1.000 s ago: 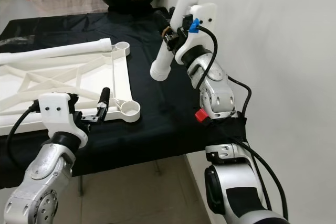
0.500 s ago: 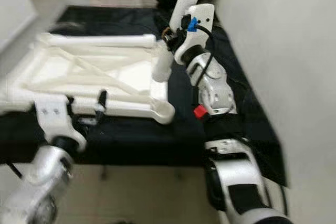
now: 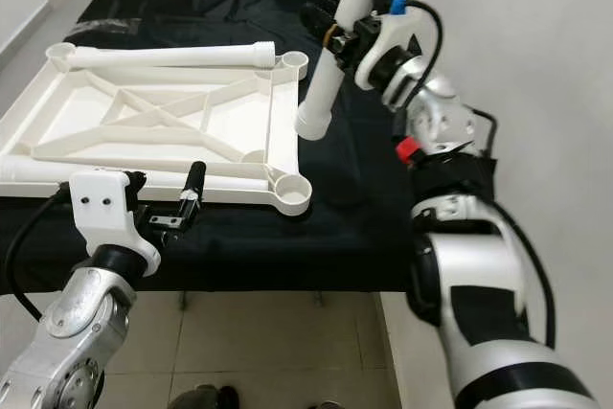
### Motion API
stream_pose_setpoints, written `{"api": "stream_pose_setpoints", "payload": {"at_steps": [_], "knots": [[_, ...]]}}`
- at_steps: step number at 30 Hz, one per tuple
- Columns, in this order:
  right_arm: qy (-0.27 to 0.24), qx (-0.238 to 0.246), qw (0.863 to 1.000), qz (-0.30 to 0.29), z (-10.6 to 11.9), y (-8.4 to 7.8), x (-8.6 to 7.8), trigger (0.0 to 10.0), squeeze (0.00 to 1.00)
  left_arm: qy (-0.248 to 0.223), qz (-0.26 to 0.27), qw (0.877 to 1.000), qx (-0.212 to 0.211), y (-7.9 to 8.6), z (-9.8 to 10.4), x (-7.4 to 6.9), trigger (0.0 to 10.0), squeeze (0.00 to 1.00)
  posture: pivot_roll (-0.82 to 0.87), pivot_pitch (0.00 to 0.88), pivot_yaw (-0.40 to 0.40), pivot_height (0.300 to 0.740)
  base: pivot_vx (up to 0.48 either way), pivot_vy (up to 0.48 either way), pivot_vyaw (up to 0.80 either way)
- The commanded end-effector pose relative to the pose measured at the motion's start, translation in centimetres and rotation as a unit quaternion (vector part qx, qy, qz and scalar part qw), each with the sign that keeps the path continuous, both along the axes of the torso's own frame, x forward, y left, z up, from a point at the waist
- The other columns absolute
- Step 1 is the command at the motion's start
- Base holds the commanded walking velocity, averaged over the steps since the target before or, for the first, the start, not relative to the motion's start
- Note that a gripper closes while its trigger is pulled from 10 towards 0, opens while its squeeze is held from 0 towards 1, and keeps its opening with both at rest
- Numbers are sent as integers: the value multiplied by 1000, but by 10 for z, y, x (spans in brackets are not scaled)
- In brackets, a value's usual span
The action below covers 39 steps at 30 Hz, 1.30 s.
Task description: Building children table
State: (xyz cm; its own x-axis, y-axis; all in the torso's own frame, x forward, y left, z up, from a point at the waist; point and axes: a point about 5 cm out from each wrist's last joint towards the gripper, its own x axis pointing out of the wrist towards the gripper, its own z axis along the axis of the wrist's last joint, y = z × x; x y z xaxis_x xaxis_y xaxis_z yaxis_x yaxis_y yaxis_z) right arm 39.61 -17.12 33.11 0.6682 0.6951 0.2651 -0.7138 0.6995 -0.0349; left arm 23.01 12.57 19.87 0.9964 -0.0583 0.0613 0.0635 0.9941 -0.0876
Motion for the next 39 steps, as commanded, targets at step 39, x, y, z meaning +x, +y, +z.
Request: {"api": "stream_pose_setpoints", "payload": {"at_steps": [39], "knots": [[-27,-172,930,324,-22,22,-21,10000,0,31,-217,975,23,-44,-12,-58,10000,0,169,253,-30,740,0,0,0]]}}
